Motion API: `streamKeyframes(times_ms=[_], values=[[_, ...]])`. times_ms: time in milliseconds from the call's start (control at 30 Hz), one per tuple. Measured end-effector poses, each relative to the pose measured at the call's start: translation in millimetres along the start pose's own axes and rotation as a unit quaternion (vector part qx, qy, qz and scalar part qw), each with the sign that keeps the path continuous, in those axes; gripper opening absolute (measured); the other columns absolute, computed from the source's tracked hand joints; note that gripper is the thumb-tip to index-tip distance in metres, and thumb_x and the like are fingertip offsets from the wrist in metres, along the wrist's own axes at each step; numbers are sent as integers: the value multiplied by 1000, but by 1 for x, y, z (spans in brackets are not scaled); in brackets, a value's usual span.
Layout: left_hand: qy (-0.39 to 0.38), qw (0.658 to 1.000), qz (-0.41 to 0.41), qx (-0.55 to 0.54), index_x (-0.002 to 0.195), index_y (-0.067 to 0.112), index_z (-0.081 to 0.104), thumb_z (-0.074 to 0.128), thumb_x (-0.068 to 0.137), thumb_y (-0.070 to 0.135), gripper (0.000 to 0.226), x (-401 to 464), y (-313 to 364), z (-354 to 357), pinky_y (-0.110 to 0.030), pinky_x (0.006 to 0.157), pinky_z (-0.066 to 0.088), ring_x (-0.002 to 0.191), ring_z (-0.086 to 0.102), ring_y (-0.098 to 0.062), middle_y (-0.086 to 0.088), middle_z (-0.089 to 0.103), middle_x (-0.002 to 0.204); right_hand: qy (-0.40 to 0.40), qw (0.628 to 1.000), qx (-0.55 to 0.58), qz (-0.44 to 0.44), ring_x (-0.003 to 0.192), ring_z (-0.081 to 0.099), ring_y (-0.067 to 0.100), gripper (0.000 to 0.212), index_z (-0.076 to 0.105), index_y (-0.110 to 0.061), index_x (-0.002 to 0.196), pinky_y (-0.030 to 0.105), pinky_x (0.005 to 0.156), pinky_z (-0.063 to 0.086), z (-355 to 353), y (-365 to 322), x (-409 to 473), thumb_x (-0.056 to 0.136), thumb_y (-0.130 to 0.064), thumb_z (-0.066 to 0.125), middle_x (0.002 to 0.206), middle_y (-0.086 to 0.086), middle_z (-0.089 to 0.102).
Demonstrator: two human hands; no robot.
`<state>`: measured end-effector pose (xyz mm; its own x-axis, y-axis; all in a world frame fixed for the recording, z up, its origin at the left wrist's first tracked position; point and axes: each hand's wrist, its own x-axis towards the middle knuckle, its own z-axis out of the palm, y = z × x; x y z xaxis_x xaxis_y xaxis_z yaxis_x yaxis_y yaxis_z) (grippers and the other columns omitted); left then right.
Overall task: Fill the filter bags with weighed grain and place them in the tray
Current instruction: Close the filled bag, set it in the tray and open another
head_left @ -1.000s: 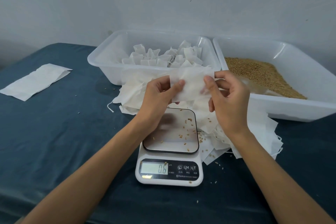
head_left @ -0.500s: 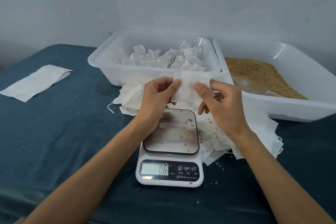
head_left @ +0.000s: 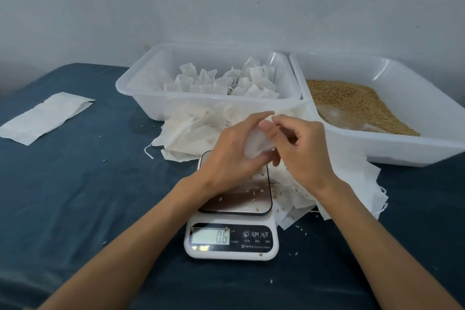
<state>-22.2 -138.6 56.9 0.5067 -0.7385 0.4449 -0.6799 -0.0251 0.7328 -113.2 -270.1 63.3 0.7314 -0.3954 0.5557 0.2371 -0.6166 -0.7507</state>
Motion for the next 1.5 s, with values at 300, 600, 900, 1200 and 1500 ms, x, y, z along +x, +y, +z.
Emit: streamKeyframes(times_ms=[300, 600, 900, 1200, 1500], values=[[-3, 994, -32, -104, 114, 10, 62, 72, 87, 2, 30, -3, 11, -2, -44, 84, 54, 91, 67, -21, -1, 71, 95, 11, 995, 72, -70, 39, 59, 17, 50, 77, -22, 98, 15, 45, 38, -5, -8, -2, 103, -56, 41, 78, 3, 76], [-55, 936, -80, -339, 106, 10, 64, 69, 83, 0, 25, -11, 8, -11, -31, 83, 54, 93, 68, -19, -7, 72, 95, 250, 966, -54, -31, 50, 64, 18, 29, 71, -24, 100, 23, 51, 49, -89, 11, 27, 106, -42, 49, 84, -1, 76], [-31, 932, -97, -347, 107, 17, 66, 75, 85, 7, 26, -12, -3, -10, -27, 82, 55, 91, 68, -19, -8, 73, 95, -248, 758, -483, 362, 117, 60, 25, 35, 68, -16, 122, 35, 99, 47, -192, 79, 75, 92, -34, 73, 128, 7, 66], [-4, 931, -103, -349, 104, 7, 64, 76, 89, -2, 20, -9, 1, -13, -23, 72, 53, 83, 67, -13, -6, 71, 91, -70, 792, -536, 285, 77, 64, 31, 24, 68, -7, 83, 40, 64, 52, -200, 105, 80, 85, -31, 74, 82, 14, 68], [2, 934, -107, -340, 104, 10, 64, 76, 89, 0, 21, -9, -1, -14, -21, 71, 52, 82, 67, -12, -5, 72, 91, -132, 700, -644, 278, 81, 55, 27, 20, 53, -13, 97, 34, 63, 42, -191, 109, 105, 87, -8, 69, 84, 6, 52]])
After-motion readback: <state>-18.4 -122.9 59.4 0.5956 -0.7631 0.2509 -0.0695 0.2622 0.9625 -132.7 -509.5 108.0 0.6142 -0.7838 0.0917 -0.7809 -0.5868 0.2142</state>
